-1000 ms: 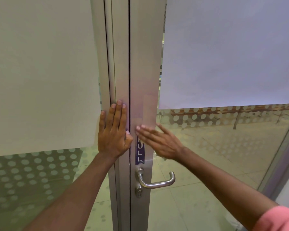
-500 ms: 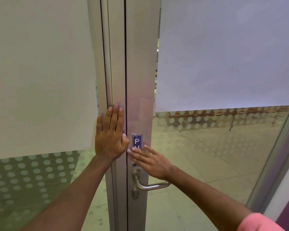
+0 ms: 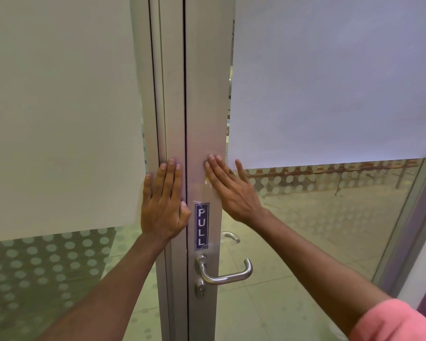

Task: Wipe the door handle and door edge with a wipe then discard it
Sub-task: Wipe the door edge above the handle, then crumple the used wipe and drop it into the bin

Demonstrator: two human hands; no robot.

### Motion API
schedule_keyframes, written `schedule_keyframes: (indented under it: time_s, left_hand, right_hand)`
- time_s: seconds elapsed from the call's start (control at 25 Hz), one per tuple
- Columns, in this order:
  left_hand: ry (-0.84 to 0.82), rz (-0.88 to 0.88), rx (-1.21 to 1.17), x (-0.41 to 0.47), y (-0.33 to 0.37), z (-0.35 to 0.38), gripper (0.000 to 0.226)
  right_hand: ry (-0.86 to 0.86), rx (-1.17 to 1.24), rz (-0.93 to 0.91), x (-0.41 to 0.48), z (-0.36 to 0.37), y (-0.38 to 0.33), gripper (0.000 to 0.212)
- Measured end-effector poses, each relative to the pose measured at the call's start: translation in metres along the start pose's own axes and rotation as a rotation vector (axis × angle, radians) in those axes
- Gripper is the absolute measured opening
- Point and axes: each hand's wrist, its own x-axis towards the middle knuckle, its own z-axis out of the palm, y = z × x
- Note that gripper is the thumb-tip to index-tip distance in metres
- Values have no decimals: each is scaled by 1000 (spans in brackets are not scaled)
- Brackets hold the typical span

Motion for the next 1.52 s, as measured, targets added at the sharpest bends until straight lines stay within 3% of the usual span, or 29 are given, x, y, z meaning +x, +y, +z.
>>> schedule_keyframes:
  time_s: [0.12, 0.2, 0.36, 0.48, 0.56, 0.68, 0.8, 0.88, 0.96, 1.0, 1.04, 1.08, 1.12, 1.16, 1.2, 1.28, 1.36, 1.52]
  left_hand:
    - [-2, -9, -10, 1, 1, -2, 88]
    - [-26, -3, -26, 1, 0, -3, 88]
    - [-87, -18, -51, 2, 2, -14, 88]
    - [-142, -56, -165, -1, 1, -27, 86]
    - [-177, -117, -261, -22, 6, -35, 84]
    - [-207, -295, -396, -90, 27, -42, 73]
    - [-327, -743, -826, -159, 66, -57, 39]
    - [-441, -1093, -1153, -189, 93, -64, 16]
    - [-553, -1367, -1319, -216, 114, -65, 12]
    - [-626, -1445, -1360, -229, 123, -64, 9]
    - [-693, -1496, -1380, -239, 131, -64, 10]
    - [-749, -1544, -1412, -247, 139, -64, 12]
    - [-780, -1595, -1449, -253, 147, -65, 13]
    - [-795, -1637, -1485, -257, 153, -68, 14]
    - [-799, -1681, -1520, -259, 161, -72, 17]
    - [-812, -1691, -1523, -264, 179, -75, 20]
    - [-819, -1626, -1473, -268, 202, -77, 19]
    - [-916, -1542, -1461, -266, 273, -88, 21]
  right_hand:
    - [-3, 76, -25, -8, 5, -16, 80]
    - [-152, 114, -181, -31, 14, -31, 78]
    - [-529, 153, -396, -80, 19, -49, 105]
    - [-678, 220, -466, -108, 9, -50, 100]
    - [-645, 349, -268, -122, 0, -65, 84]
    - [-518, 754, 329, -130, -22, -110, 57]
    - [-281, 867, 547, -160, -38, -149, 74]
    - [-186, 913, 745, -179, -45, -193, 73]
    - [-95, 1036, 1252, -196, -44, -233, 67]
    - [39, 1167, 1478, -208, -46, -242, 53]
    - [138, 1469, 1638, -222, -48, -245, 32]
    - [117, 1725, 1815, -227, -51, -243, 21]
    - [-13, 1853, 1926, -232, -57, -238, 27]
    - [-112, 1866, 1949, -248, -69, -233, 26]
    - [-158, 1726, 2007, -263, -74, -223, 17]
    - [-285, 1441, 2068, -290, -83, -203, 26]
    - [-555, 1351, 1775, -319, -106, -187, 39]
    - [-478, 1109, 1657, -390, -152, -141, 31]
